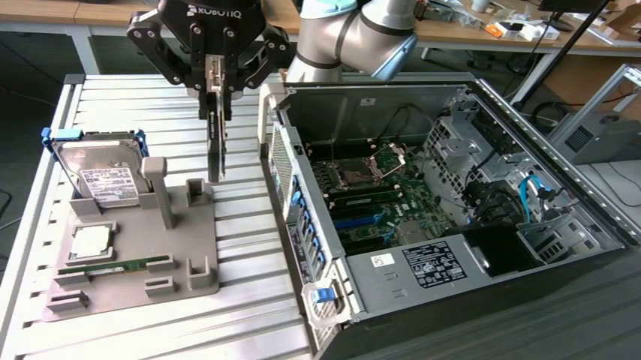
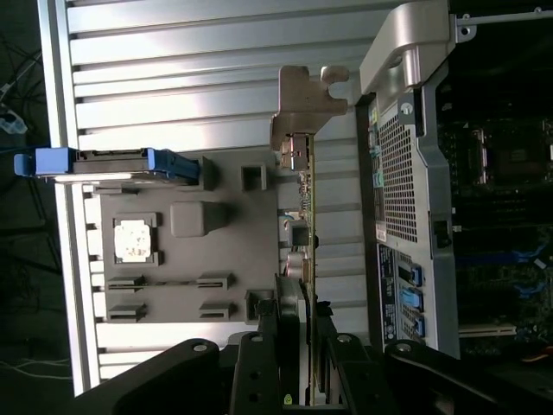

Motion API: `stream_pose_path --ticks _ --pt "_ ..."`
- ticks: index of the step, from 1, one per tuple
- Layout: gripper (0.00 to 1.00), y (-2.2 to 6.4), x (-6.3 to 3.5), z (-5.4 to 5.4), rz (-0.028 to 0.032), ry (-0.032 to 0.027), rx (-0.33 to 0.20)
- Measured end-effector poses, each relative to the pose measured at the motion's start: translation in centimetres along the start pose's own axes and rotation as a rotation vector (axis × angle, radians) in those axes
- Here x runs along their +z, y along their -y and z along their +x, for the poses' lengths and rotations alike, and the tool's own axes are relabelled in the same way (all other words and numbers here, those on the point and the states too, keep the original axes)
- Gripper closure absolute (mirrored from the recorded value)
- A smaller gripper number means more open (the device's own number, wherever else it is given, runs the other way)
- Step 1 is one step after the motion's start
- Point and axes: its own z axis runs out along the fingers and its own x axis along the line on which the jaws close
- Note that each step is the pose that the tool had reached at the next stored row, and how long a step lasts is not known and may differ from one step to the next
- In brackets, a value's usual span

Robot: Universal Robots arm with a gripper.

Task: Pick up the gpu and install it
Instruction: 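Pick up the gpu and move the gpu toward the slot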

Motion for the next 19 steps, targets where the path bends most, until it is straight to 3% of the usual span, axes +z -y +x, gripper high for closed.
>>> stream_pose_path --ticks 19 --pt "0.73 -0.1 -0.04 -1.3 0.0009 -0.0126 0.001"
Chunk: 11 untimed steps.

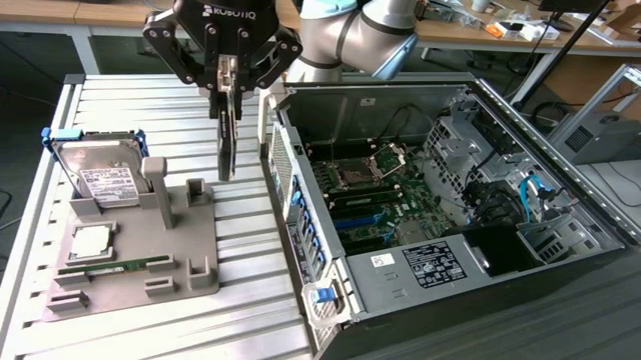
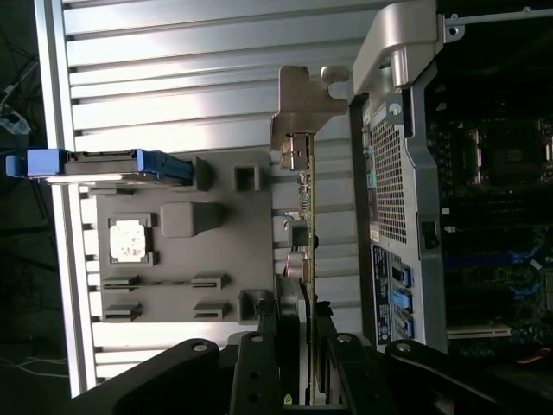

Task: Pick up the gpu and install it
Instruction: 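Pick up the gpu and move the gpu toward the slot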

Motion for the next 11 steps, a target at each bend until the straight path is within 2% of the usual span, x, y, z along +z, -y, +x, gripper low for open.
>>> stream_pose_path --ticks 11 --pt "0.73 -0.07 -0.04 -0.85 0.0007 -0.0089 0.0"
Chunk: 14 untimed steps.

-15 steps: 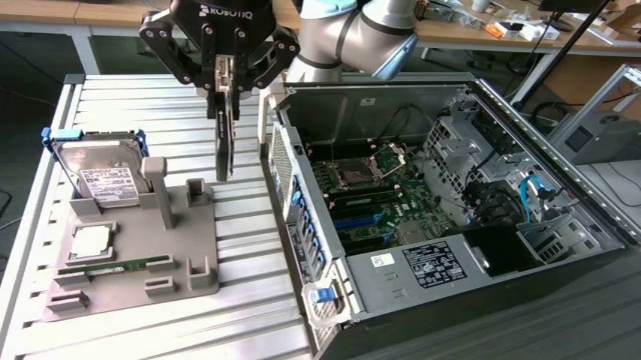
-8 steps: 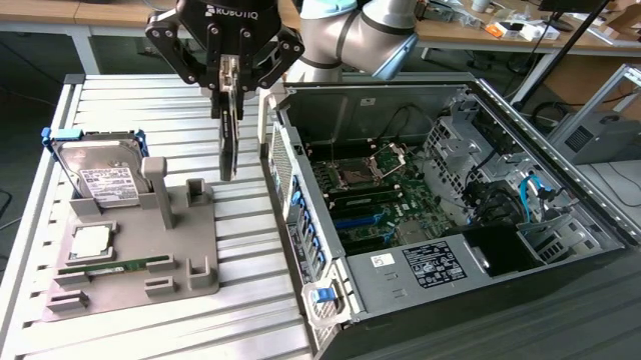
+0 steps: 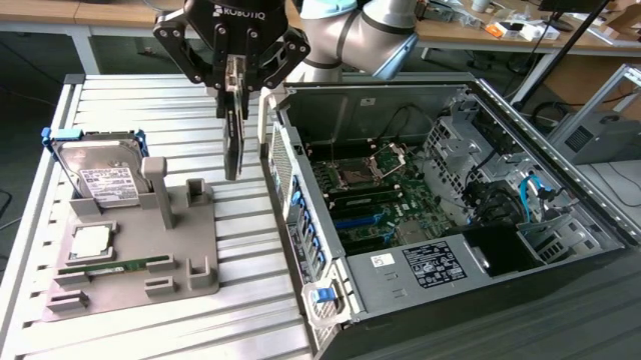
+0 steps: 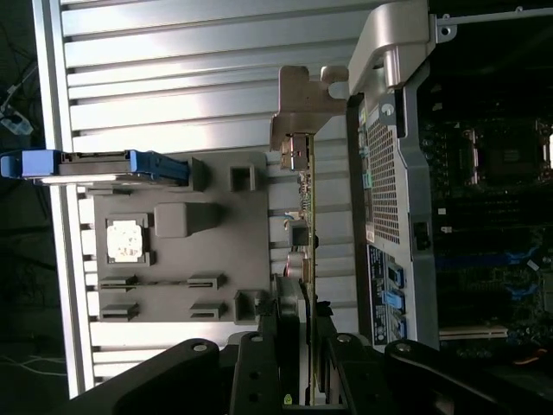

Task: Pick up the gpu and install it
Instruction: 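Pick up the gpu and move the gpu toward the slot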

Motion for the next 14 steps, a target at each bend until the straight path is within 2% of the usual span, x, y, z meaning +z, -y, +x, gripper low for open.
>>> stream_pose_path --ticks 14 --pt "0.73 -0.09 -0.06 -1.2 0.0011 -0.0124 0.001"
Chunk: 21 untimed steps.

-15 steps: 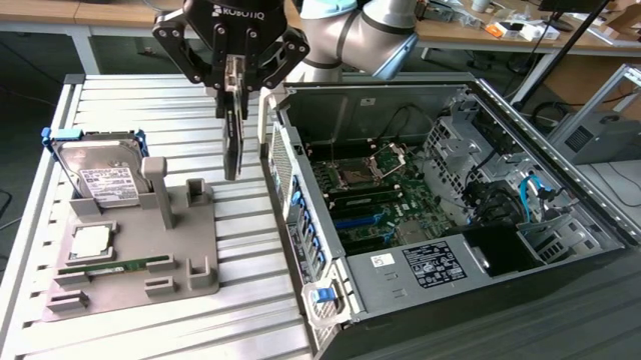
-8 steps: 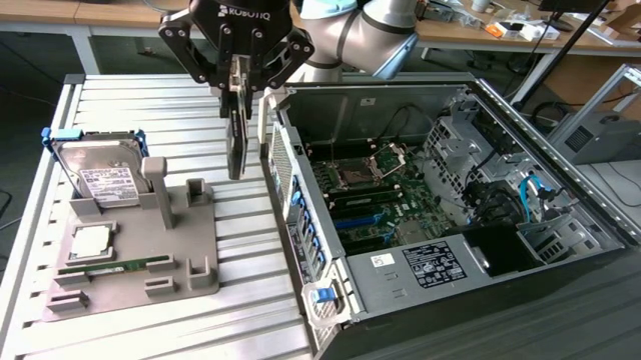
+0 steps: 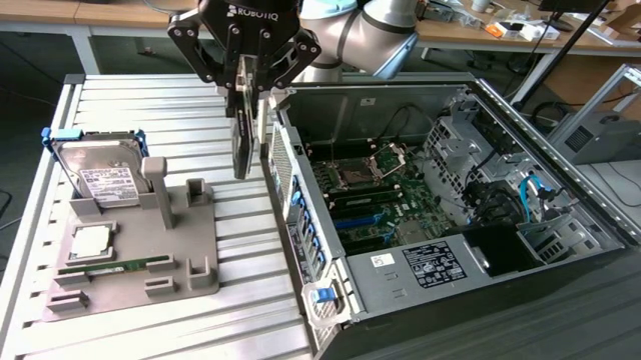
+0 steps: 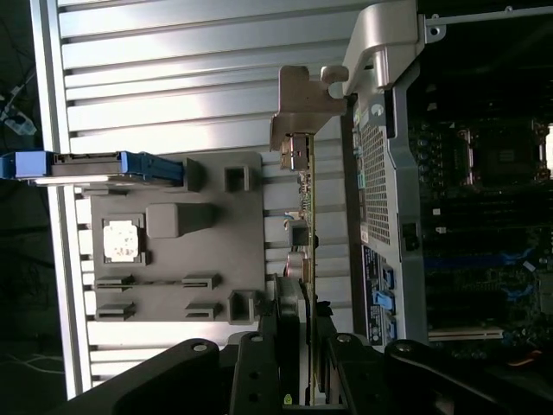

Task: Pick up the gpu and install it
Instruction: 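Pick up the gpu and move the gpu toward the slot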

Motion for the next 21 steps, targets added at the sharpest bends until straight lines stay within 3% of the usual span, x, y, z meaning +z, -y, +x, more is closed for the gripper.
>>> stream_pose_path --ticks 12,21 --pt "0.73 -0.09 -0.08 -1.1 0.0014 -0.0127 0.0" --pt "0.73 -0.09 -0.08 -1.1 0.0015 -0.0131 0.001"
